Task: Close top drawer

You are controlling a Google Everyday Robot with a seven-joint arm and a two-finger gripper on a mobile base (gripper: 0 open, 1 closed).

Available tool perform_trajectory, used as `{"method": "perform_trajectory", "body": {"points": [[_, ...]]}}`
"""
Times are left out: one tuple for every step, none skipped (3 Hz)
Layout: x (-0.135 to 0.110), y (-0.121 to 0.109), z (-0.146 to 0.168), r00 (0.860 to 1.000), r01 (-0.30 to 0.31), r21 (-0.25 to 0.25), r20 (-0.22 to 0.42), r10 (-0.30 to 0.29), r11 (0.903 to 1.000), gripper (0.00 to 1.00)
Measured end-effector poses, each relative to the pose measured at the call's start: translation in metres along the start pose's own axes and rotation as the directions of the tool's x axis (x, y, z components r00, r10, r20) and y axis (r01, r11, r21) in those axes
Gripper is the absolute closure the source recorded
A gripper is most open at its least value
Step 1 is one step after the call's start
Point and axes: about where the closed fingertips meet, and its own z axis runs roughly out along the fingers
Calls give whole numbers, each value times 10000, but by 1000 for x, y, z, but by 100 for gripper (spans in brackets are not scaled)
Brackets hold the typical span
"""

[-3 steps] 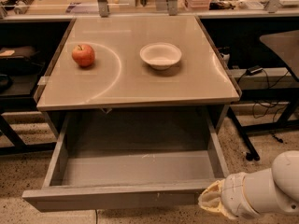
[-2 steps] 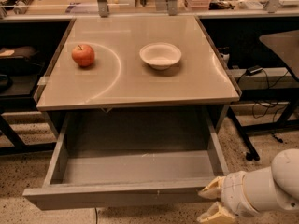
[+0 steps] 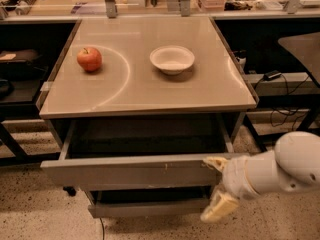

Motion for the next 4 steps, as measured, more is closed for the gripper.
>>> {"method": "perform_trajectory", "body": {"points": [[-33,-63,5,9964,798,507,244,-811,9955,41],[-45,-73,4,9943,998,609,325,-1019,9931,40],[-45,-73,4,9943,998,609,325,-1019,9931,16],[-33,-74,16,9958,914,519,25,-917,9945,6]]}}
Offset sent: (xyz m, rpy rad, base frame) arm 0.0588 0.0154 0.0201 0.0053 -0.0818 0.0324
